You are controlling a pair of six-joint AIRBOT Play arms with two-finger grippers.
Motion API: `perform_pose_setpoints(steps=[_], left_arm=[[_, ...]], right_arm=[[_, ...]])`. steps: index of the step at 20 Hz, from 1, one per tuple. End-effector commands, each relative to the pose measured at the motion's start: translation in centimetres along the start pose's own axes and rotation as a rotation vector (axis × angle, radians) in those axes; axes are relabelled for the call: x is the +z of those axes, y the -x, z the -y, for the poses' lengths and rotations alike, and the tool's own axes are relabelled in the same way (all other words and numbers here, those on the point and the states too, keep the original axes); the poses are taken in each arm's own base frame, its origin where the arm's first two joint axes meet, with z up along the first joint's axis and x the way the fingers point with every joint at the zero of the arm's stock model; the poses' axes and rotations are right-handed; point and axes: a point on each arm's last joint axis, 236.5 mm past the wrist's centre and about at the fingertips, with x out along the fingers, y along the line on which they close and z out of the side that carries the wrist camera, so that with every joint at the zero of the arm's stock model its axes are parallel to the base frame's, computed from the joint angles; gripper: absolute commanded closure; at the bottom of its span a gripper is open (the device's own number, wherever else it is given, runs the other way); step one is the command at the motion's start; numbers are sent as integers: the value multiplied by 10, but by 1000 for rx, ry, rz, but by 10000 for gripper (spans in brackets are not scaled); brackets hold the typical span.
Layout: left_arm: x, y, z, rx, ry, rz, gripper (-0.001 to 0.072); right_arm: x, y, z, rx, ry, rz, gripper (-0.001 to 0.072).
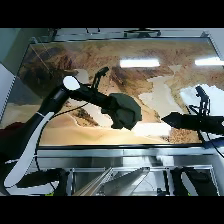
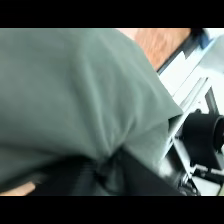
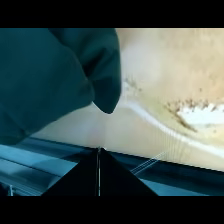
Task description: Fold the shirts.
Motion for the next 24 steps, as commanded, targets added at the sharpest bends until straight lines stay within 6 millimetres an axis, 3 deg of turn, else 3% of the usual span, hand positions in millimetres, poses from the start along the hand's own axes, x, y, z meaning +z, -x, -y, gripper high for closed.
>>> perform_pose_setpoints(steps=[1, 2, 3, 4, 5, 6, 7, 10, 11, 14, 18, 24], left_arm=[[-30, -18, -12, -18, 50, -128, 293], [-31, -9, -13, -27, 57, -147, 119], [-32, 3, -14, -33, 84, -161, -11], [-34, 14, -16, -38, 100, -170, -7], [-37, 23, -18, -42, 112, -179, -6], [-44, 28, -22, -41, 131, -180, -6], [-53, 28, -31, -25, 153, -173, -6], [-92, 10, -72, 82, 221, -165, -5], [-106, 0, -76, 70, 254, -163, -4], [-137, -31, -55, -30, 250, -169, 13], [-141, -71, -50, 5, 222, -81, 13], [-121, -93, -34, 42, 145, 18, 15]], right_arm=[[-9, 0, -1, 3, 57, -39, 694], [-12, 0, -1, 5, 76, -50, 693], [-15, 0, -1, 6, 78, -64, 686], [-19, 0, -1, 8, 79, -79, 678], [-23, 1, -1, 6, 86, -96, 507], [-24, 0, 2, 1, 97, -100, 278], [-24, -3, 5, -2, 108, -94, 205], [-3, -18, 22, -31, 137, 0, 212], [7, -23, 28, -40, 129, 24, 212], [18, -47, 30, 19, 97, 3, 214], [25, -90, 30, 159, 72, -59, 214], [60, -152, 48, 219, 38, -120, 213]])
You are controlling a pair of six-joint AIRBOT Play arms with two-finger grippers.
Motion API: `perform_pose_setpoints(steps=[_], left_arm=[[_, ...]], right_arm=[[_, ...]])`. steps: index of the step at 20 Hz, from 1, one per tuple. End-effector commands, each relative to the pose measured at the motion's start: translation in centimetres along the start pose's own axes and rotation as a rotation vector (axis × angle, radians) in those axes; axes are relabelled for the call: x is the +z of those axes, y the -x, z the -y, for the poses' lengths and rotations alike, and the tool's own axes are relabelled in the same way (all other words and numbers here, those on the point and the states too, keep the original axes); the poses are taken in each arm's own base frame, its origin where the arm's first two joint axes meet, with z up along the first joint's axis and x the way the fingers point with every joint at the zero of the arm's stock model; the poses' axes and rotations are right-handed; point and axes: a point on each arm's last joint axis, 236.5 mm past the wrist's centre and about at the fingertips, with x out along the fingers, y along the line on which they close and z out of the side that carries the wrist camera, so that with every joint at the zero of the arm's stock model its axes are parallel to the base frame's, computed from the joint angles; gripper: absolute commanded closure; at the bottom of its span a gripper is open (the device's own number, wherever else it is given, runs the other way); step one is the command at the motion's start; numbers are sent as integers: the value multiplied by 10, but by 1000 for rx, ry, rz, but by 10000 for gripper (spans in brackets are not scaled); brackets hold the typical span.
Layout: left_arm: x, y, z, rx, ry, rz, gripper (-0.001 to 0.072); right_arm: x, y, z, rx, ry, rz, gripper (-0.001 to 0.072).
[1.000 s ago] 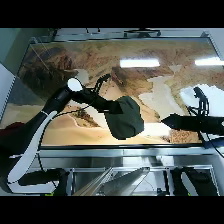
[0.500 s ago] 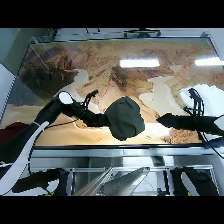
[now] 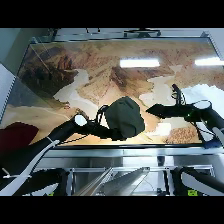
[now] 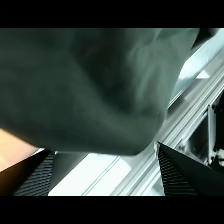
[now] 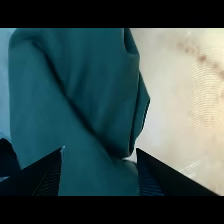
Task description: Fold the shirts.
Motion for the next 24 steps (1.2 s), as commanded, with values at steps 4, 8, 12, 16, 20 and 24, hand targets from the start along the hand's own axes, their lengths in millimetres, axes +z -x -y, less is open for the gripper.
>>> perform_pose_setpoints(steps=[4, 8, 12, 16, 20, 24], left_arm=[[12, -22, -4, 37, -11, 42, 15], [0, -29, -16, 35, 34, -27, 421], [-3, -29, -15, 29, 34, -39, 514], [5, 6, 0, -29, 15, -20, 698], [46, 108, 17, -104, -3, 183, 706], [74, 229, 83, -140, -215, 394, 706]], right_arm=[[29, -66, 18, 48, 6, -89, 214], [33, -92, 23, 51, -12, -131, 381], [39, -97, 18, 67, 14, -136, 695], [63, -64, -27, 166, 135, -123, 695], [114, 28, -115, 220, 361, 41, 695], [94, 121, -233, 258, 664, 184, 695]])
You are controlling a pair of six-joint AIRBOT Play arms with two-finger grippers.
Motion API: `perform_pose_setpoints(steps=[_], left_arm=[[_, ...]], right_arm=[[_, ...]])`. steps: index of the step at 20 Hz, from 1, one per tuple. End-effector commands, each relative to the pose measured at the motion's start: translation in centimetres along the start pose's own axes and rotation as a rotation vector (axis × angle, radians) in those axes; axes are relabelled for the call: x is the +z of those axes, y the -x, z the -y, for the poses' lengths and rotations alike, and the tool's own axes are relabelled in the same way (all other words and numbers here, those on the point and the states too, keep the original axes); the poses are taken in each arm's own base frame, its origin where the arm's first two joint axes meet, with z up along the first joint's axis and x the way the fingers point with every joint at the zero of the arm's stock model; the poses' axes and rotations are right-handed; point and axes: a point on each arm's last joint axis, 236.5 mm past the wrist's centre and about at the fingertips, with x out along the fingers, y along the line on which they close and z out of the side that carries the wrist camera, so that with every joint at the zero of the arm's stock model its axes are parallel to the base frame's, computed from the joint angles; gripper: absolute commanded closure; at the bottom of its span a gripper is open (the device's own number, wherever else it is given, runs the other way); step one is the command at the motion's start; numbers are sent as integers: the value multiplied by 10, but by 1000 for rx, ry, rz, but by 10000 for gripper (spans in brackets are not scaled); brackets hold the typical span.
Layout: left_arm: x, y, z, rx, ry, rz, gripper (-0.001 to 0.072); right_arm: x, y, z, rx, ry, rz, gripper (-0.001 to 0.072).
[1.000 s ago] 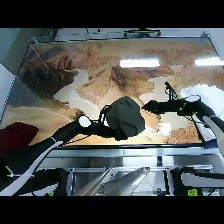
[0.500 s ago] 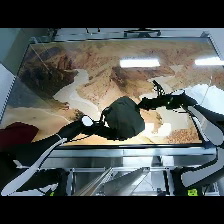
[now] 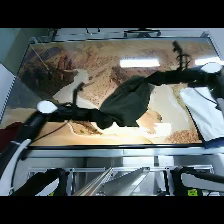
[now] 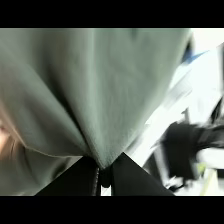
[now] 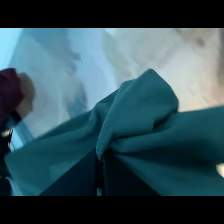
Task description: Fold the shirts.
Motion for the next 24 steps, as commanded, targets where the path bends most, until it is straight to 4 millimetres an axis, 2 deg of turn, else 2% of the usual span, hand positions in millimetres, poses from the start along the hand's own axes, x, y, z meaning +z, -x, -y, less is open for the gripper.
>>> perform_pose_setpoints(steps=[1, 3, 4, 6, 9, 11, 13, 15, 18, 19, 20, 21, 24], left_arm=[[37, 90, 69, -29, -205, 151, 706], [49, 127, 97, 6, -313, 229, 706], [51, 142, 102, 49, -343, 258, 706], [51, 159, 95, 141, -362, 263, 700], [48, 155, 68, 212, -339, 201, 688], [49, 141, 37, 232, -280, 117, 688], [45, 124, 2, 240, -204, 10, 688], [38, 105, -29, 221, -120, -101, 688], [33, 78, -69, 186, -42, -204, 686], [33, 70, -82, 182, -19, -224, 642], [33, 62, -95, 179, 7, -240, 412], [33, 55, -106, 178, 32, -247, 365], [37, 40, -144, 191, 104, -246, 366]], right_arm=[[28, 58, -112, 12, 262, 101, 695], [25, 82, -147, -42, 371, 137, 695], [20, 91, -153, -86, 392, 137, 695], [12, 104, -149, -190, 409, 118, 695], [4, 104, -121, -276, 354, 71, 694], [-2, 92, -98, -268, 296, 29, 695], [-16, 73, -65, -253, 177, -31, 695], [-43, 50, -27, -234, 58, -114, 695], [-93, 13, 21, -203, -108, -234, 695], [-108, 0, 36, -207, -152, -257, 694], [-119, -13, 50, -216, -182, -273, 694], [-128, -25, 61, -223, -205, -286, 694], [-140, -53, 88, -255, -237, -298, 692]])
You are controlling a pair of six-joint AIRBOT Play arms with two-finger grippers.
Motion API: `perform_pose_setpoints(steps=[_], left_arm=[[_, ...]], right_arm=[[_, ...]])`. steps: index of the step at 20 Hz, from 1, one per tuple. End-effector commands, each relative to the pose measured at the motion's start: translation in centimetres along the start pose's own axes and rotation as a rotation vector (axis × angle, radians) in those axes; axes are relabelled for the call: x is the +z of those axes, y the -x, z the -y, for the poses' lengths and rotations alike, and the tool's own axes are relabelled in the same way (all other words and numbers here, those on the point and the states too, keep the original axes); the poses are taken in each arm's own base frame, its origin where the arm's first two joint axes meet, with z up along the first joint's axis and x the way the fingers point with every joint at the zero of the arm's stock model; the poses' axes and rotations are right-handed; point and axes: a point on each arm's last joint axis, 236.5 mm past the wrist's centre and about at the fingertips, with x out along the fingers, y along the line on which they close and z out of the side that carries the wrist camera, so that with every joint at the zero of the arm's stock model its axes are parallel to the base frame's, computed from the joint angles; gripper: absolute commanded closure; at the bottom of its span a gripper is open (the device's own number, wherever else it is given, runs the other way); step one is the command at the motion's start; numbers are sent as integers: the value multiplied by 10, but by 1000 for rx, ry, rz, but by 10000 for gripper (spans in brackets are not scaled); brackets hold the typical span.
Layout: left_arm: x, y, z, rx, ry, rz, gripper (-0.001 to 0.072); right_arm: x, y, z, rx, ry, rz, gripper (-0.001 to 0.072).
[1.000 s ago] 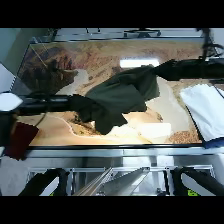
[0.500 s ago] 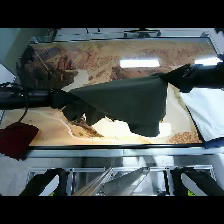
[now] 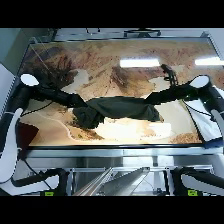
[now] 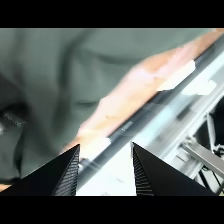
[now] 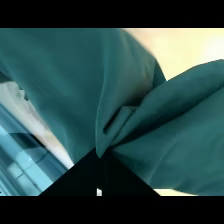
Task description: Fold the shirts.
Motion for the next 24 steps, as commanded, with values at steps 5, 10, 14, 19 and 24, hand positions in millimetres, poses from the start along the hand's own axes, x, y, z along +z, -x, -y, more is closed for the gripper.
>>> perform_pose_setpoints(steps=[5, 10, 14, 19, 24], left_arm=[[-20, -13, -43, -60, 161, -121, 365], [-68, 3, -17, -60, 193, -102, 365], [-127, -37, -10, -13, 234, -46, 365], [-155, -88, -23, 106, 206, 47, 365], [-125, -95, -41, 183, 214, 167, 364]], right_arm=[[-5, -19, 32, -16, -77, -27, 241], [-22, 64, 59, -102, -110, -7, 241], [-36, 89, 109, -184, -274, 65, 241], [-58, 66, 119, -138, -376, 52, 241], [-47, 34, 126, -100, -398, 72, 241]])
